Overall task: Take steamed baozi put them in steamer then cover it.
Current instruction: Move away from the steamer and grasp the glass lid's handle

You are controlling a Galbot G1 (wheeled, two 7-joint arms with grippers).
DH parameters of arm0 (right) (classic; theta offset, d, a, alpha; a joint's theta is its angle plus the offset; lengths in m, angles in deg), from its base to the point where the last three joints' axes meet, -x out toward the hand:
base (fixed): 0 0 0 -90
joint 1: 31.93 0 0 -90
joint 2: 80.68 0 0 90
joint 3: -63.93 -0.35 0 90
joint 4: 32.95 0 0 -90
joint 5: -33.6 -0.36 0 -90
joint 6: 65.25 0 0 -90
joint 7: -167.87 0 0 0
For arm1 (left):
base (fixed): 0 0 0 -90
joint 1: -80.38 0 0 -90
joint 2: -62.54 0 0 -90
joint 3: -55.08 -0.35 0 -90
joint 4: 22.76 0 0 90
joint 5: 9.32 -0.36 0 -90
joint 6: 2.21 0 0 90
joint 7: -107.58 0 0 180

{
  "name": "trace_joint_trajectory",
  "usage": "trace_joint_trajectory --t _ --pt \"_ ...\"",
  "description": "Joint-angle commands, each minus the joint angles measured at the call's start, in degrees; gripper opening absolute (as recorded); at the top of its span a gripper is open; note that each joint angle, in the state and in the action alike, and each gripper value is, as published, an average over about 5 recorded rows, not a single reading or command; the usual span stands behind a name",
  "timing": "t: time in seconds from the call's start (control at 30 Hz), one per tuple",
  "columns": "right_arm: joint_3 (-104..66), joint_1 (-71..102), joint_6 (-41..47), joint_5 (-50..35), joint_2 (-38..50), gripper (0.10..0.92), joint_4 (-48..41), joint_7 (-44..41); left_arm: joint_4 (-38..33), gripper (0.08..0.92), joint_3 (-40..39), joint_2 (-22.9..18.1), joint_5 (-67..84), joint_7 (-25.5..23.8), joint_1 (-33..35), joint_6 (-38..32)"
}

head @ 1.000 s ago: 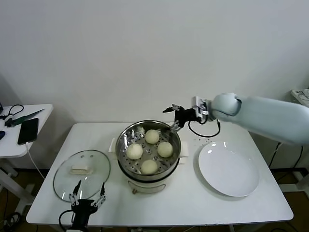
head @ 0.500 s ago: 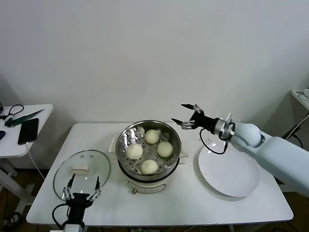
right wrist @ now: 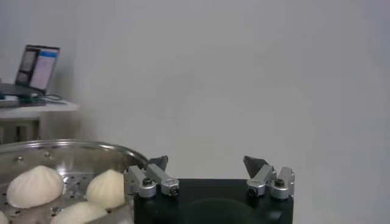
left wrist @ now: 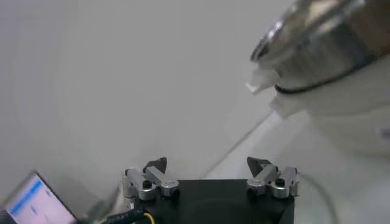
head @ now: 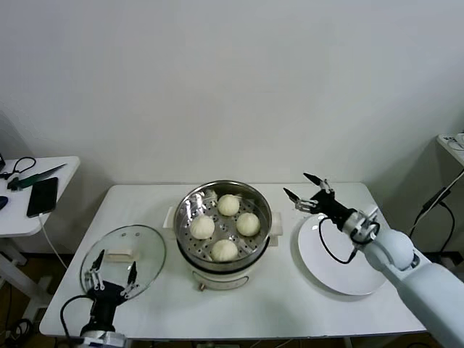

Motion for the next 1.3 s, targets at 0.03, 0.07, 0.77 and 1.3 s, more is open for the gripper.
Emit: trace_joint_trajectory --t 0.03,0.07,0.77,1.3 --pt "-18.7 19.0 2.3 7.3 -7.7 0.823 2.7 0.4 3.5 0.823 4.1 1.8 -38.9 0.9 -2.4 -0.5" --pt "-18.9 19.2 2.3 7.5 -8.1 0.823 2.6 0.2 4.3 0.823 4.1 2.0 -40.8 1.1 -2.8 -0.4" --pt "-19.7 21.0 0.5 11.5 -11.3 0.823 -0.4 -2.0 28.8 0.823 3.3 5.5 -50.1 5.7 -20.7 -3.0" --pt "-18.4 20.3 -0.6 13.8 -13.0 0.823 -2.0 -2.7 33.2 0.823 3.5 6.6 -46.2 9.0 -25.1 -2.8"
